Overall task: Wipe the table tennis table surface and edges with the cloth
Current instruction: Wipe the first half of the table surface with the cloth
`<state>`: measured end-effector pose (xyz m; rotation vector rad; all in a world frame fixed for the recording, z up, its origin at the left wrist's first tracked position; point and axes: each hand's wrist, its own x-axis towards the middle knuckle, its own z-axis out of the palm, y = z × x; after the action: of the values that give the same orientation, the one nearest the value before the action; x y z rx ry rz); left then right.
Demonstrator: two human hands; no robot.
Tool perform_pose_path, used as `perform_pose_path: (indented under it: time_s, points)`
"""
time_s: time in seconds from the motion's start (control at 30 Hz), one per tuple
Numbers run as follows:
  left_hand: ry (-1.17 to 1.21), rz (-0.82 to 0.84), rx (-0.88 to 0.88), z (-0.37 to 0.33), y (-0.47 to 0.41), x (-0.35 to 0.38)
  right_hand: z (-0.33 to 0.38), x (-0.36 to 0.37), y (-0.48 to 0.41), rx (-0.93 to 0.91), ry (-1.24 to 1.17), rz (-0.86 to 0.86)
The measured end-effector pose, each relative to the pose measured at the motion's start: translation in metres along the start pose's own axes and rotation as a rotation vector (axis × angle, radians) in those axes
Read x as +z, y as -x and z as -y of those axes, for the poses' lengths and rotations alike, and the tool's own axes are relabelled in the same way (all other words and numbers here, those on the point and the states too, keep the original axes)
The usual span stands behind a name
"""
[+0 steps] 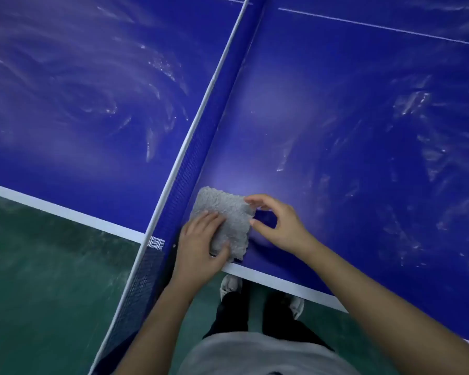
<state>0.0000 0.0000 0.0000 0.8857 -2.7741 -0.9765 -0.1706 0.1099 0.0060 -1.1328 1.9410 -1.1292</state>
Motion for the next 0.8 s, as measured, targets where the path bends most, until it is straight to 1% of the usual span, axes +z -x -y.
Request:
perform_pose_path:
  time_s: [0.1, 0.23, 0.3, 0.37, 0.43, 0.5, 0.6, 0.63, 0.7, 0.73, 0.8]
  points:
    - [-0.024, 0.005, 0.057, 0.0, -0.009, 0.004, -0.001, 0.002, -0.008, 0.01, 0.041, -0.004]
    - [0.033, 0.056, 0.118, -0.016, -0.03, 0.016, -0.003, -0.004, -0.011, 0.024, 0.075, -0.038]
    - [0.106, 0.087, 0.145, -0.026, -0.039, 0.022, -0.007, -0.011, -0.012, 0.034, 0.102, -0.05]
    - [0.209, 0.078, 0.136, -0.032, -0.044, 0.023, -0.01, -0.015, -0.014, 0.031, 0.132, -0.042]
    - [0.256, -0.014, 0.096, -0.033, -0.04, 0.021, -0.013, -0.015, -0.017, 0.006, 0.188, -0.017]
    - [0.238, -0.132, 0.022, -0.029, -0.03, 0.019, -0.016, -0.009, -0.021, -0.028, 0.321, 0.043]
    - [0.146, -0.237, -0.114, -0.018, -0.013, 0.021, -0.023, 0.009, -0.026, -0.149, 0.668, 0.198]
    - [0.107, -0.247, -0.15, -0.015, -0.009, 0.023, -0.026, 0.015, -0.027, -0.213, 0.771, 0.23]
    - [0.011, -0.244, -0.207, -0.013, -0.005, 0.028, -0.035, 0.019, -0.036, -0.329, 0.854, 0.241]
    - [-0.046, -0.233, -0.227, -0.013, -0.005, 0.032, -0.04, 0.016, -0.047, -0.357, 0.858, 0.248]
    - [-0.135, -0.205, -0.265, -0.016, -0.008, 0.04, -0.049, -0.001, -0.082, -0.334, 0.878, 0.239]
